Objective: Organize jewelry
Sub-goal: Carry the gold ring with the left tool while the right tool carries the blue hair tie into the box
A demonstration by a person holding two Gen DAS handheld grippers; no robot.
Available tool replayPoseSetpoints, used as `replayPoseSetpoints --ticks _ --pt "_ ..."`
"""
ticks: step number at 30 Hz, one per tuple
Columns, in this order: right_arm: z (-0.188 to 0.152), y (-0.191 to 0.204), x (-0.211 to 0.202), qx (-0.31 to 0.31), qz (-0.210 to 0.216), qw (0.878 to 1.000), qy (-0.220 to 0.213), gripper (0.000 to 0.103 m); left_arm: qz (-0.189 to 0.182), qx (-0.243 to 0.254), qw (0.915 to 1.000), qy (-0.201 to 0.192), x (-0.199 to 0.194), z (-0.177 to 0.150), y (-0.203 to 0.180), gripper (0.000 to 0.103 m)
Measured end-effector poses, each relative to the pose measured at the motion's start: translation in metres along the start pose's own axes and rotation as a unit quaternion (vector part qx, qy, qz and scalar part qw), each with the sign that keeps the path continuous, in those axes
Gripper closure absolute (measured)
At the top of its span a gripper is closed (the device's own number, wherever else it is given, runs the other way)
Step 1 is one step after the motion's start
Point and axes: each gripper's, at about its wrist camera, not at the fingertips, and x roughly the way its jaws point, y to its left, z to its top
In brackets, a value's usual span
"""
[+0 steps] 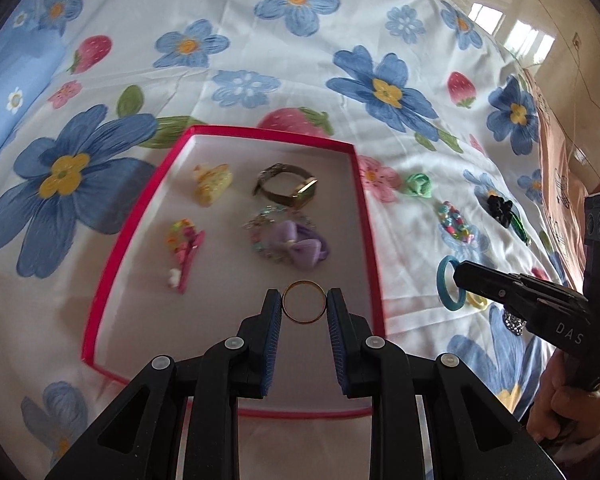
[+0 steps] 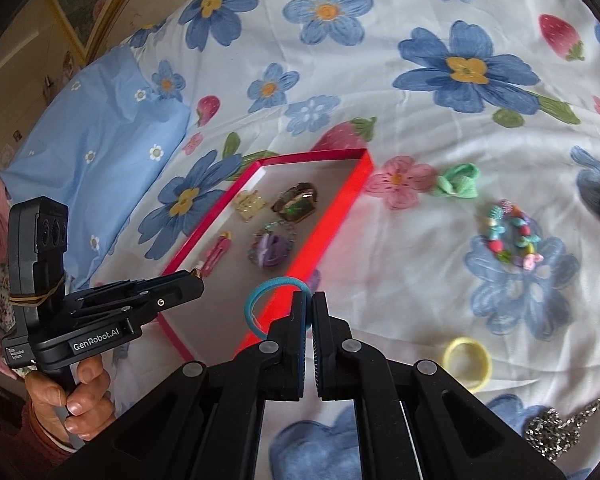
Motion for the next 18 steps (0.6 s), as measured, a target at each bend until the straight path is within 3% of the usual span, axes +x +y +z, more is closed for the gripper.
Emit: replayPoseSetpoints --ticks 18 --pt "0.017 0.052 0.062 -0.057 0.027 0.997 0.046 0.1 0.05 -0.037 0.998 0.01 0.008 -0.003 0.052 0.081"
